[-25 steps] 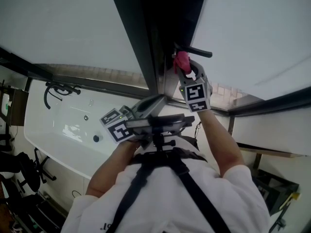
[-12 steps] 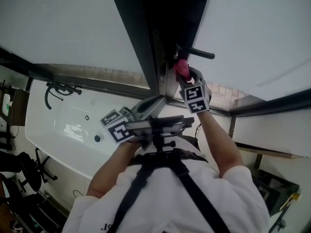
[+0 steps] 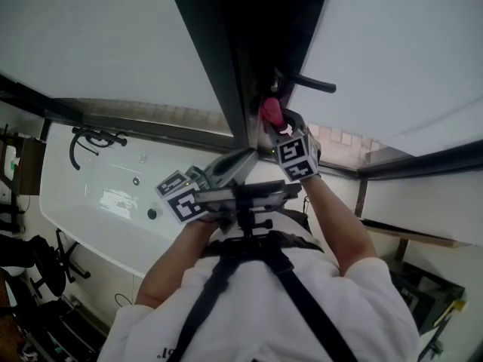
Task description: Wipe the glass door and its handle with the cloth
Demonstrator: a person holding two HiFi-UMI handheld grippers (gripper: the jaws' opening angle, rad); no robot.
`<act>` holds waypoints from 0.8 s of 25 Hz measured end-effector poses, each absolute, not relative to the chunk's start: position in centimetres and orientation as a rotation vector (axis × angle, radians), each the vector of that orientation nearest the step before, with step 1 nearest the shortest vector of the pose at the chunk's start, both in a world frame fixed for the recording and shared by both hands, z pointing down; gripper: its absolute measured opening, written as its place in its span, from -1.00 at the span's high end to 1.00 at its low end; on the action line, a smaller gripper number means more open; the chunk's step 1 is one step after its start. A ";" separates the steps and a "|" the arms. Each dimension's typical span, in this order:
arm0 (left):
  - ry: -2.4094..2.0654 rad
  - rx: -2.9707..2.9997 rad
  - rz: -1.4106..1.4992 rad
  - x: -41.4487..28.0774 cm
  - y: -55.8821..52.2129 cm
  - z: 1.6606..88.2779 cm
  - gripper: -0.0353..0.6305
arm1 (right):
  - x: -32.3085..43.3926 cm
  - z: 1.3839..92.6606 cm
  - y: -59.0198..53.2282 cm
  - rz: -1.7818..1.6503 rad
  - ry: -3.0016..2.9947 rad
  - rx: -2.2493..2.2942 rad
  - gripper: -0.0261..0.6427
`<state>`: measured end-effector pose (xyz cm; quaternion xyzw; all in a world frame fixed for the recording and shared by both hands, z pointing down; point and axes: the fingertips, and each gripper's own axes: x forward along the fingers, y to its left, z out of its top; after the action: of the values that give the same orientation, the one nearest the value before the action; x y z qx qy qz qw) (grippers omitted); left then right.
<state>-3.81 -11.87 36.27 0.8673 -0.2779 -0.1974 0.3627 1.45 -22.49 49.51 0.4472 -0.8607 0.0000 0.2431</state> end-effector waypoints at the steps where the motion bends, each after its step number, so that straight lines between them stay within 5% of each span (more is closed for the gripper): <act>1: -0.718 2.232 -0.509 -3.8 -11.9 36.3 0.92 | 1.2 49.1 -22.7 -0.019 -2.352 1.218 0.61; 20: -0.705 2.231 -0.503 -3.6 -11.8 36.0 0.92 | 2.2 49.5 -24.8 -0.125 -2.234 1.168 0.61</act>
<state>-3.57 -11.78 36.00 0.8678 -0.2741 -0.1956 0.3653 2.22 -24.78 49.51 0.4411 -0.8431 -0.0474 0.3040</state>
